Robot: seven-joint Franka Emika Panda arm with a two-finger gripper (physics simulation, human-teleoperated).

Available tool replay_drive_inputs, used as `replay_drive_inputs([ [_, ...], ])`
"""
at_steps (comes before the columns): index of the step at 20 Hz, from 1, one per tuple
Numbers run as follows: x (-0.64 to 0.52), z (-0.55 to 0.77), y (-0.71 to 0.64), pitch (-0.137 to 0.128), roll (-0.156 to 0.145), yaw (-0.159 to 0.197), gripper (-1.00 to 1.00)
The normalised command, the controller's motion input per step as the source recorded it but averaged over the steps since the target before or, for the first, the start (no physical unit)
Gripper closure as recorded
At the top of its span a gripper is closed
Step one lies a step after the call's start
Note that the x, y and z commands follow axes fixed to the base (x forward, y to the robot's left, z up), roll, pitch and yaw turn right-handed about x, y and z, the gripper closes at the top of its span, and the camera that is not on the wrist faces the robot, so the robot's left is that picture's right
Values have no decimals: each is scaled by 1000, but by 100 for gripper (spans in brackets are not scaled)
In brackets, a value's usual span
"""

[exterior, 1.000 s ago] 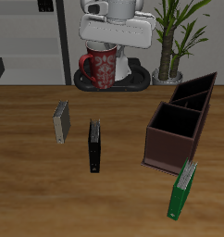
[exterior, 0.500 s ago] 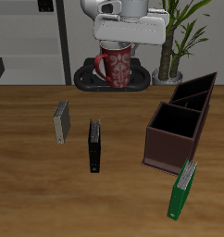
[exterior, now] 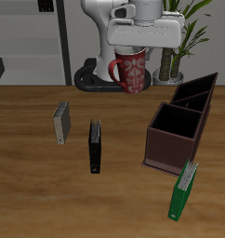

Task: Place the red mug into the left desk caddy's right compartment

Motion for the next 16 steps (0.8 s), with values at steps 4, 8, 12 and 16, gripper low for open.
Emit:
replay_drive_inputs([
  [4, 81, -94, 268, 11, 35, 6, 100],
  [8, 53, -133, 324, 19, 39, 33, 100],
  [12, 4, -65, 415, -5, 52, 30, 100],
  [16, 21, 11, 227, -15, 17, 33, 100],
])
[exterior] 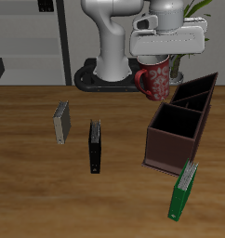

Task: Place the red mug into the left desk caddy's right compartment

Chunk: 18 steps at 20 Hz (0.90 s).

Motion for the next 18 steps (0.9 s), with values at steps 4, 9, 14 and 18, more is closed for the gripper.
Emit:
replay_drive_inputs([
  [4, 95, 85, 191, -37, 8, 31, 100],
  [9, 207, 3, 133, -21, -1, 34, 100],
  [14, 210, -238, 267, 21, 15, 32, 100],
  [18, 106, -156, 193, 11, 17, 21, 100],
])
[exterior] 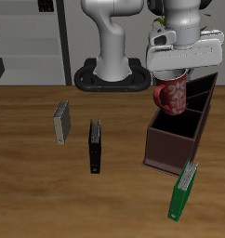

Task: Place the red mug into the left desk caddy's right compartment

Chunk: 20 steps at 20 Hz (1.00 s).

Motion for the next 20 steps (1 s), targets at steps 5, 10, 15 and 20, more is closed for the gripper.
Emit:
replay_drive_inputs([
  [5, 25, -167, 239, -1, 12, 27, 100],
  [10, 53, -92, 67, 7, 1, 16, 100],
  [15, 92, -133, -53, 12, -20, 0, 100],
  [20, 66, -315, 56, 37, -5, -5, 100],
])
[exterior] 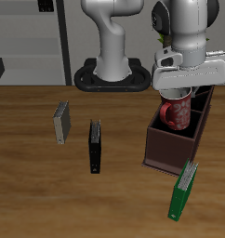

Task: Place the red mug into the left desk caddy's right compartment

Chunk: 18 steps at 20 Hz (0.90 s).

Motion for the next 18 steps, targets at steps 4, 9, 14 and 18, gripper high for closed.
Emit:
replay_drive_inputs([
  [4, -11, -261, 122, 14, 16, 5, 100],
  [9, 70, -120, -34, 17, -6, -10, 100],
  [14, 61, -179, 48, 16, 15, 19, 100],
  [18, 107, -298, 35, 48, -5, 13, 100],
])
